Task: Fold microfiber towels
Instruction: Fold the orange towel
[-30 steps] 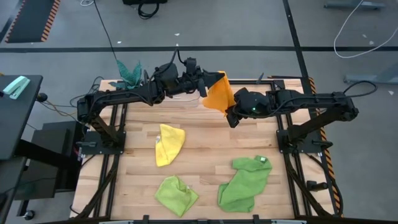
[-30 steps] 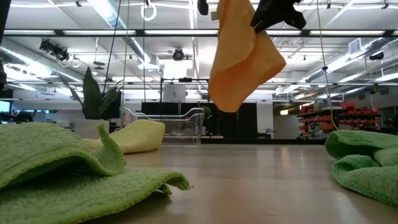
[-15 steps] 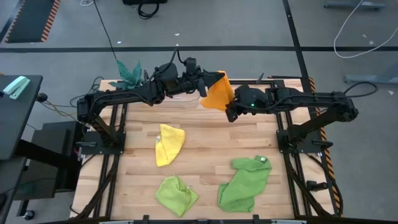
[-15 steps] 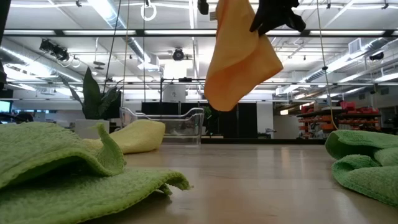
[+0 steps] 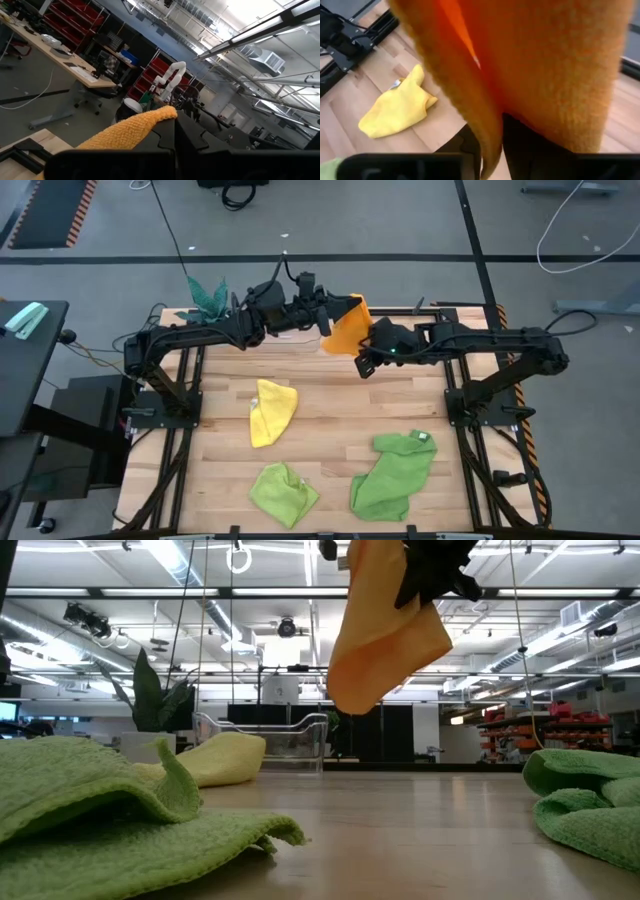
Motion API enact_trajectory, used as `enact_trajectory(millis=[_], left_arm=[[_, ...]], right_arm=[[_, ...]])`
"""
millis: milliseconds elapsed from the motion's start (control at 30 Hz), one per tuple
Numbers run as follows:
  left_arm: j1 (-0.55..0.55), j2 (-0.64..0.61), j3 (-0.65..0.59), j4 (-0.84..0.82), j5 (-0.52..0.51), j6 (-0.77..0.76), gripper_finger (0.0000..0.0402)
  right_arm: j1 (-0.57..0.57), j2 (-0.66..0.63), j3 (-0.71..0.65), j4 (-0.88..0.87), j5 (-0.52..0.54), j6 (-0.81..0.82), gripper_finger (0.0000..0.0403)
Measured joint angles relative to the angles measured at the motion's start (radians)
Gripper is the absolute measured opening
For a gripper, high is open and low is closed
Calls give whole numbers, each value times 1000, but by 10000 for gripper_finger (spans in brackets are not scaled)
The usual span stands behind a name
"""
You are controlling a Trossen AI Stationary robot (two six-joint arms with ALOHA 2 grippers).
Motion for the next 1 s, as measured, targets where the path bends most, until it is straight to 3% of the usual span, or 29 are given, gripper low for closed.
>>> enact_trajectory(millis=[200,433,833,1000], left_arm=[[3,0,0,-1,3,0,3],[25,0,0,-4,17,1,2],[65,0,0,-51,21,40,4],[64,0,0,-82,21,79,38]], right_arm=[[0,-6,0,0,31,-9,8],[10,-31,0,-51,45,-24,5],[60,-192,0,-263,184,54,2],[42,-241,1,-306,205,54,1]])
